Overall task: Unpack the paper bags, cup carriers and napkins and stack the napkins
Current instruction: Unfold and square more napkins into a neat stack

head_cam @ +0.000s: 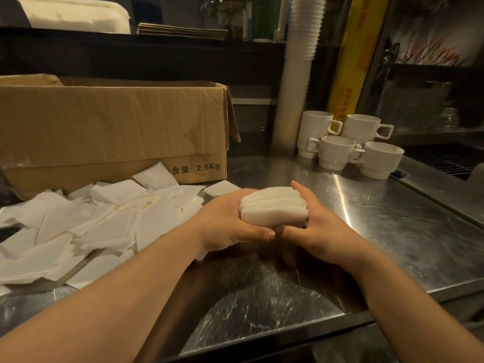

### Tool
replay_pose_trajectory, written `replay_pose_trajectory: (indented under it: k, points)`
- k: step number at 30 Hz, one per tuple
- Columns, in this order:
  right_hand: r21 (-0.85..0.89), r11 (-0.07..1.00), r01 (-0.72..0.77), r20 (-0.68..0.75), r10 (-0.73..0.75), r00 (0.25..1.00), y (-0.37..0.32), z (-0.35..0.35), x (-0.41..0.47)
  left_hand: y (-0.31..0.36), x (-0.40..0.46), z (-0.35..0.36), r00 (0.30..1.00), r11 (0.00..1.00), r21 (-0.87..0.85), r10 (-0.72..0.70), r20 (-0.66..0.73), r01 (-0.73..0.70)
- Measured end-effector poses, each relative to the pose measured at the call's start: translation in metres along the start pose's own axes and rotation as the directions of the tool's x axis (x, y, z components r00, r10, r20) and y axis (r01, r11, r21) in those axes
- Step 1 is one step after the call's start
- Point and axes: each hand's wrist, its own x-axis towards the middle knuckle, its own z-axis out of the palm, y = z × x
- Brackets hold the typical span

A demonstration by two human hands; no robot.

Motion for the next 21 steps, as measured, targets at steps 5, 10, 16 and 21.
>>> replay_pose_trajectory:
  k: [5, 10, 16, 21]
  points:
    - [0.194, 0.978, 0.081, -0.114, -0.059, 0.992, -0.0036, -0.0001, -0.0049, 0.0002, -0.0015, -0.0015, 0.999, 0.998, -0.052, 0.038, -0.009, -0.039]
    - [0.204, 0.974, 0.097, -0.107, -0.077, 0.991, -0.0062, -0.0001, -0.0075, 0.0021, -0.0029, -0.0025, 0.999, 0.994, -0.096, 0.041, -0.008, -0.042]
    - [0.216, 0.97, 0.11, -0.076, -0.096, 0.992, -0.0045, -0.0001, -0.0075, 0.002, -0.0036, -0.0036, 0.999, 0.997, -0.064, 0.04, 0.002, -0.04]
    - [0.216, 0.972, 0.089, -0.076, -0.075, 0.994, -0.0023, -0.0015, -0.0063, 0.0054, -0.0039, -0.0041, 1.0, 0.999, -0.037, 0.014, -0.014, -0.014]
